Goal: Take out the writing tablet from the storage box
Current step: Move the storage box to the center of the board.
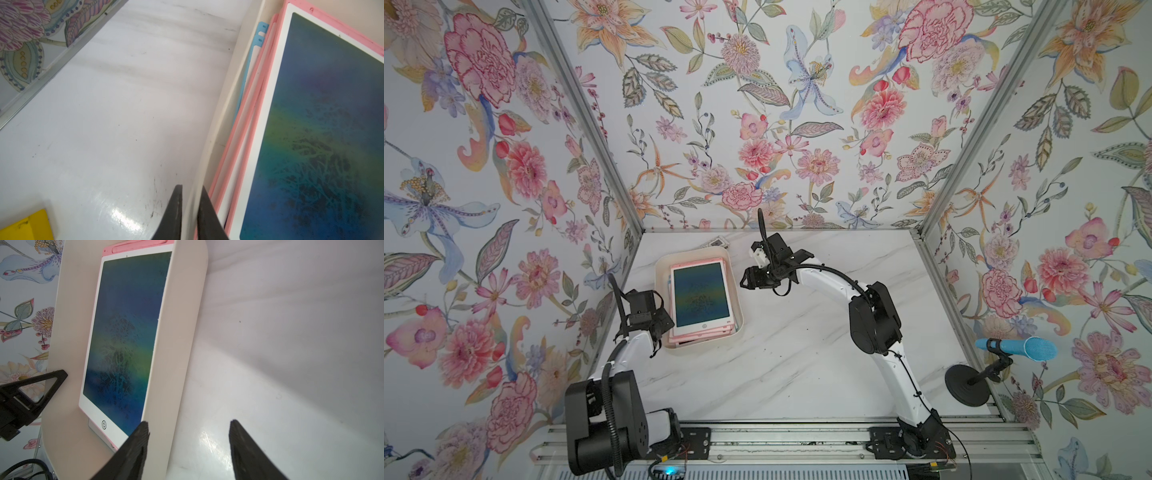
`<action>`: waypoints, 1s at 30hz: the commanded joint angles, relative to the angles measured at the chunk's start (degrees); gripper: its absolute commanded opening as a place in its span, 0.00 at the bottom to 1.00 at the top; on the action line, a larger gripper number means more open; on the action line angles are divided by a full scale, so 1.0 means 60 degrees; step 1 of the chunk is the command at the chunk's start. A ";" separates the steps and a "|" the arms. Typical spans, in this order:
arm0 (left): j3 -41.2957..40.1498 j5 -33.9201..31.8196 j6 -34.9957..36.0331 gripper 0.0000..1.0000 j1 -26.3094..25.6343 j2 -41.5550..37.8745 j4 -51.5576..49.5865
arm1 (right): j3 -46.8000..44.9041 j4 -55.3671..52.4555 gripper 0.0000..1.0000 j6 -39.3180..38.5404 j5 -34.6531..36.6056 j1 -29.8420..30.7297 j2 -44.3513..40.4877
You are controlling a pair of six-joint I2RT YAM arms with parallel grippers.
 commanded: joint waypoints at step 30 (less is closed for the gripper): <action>0.2782 -0.1505 0.0284 0.53 0.0416 0.2088 -0.0242 | -0.0515 0.3183 0.62 0.2065 -0.2036 0.1502 0.0687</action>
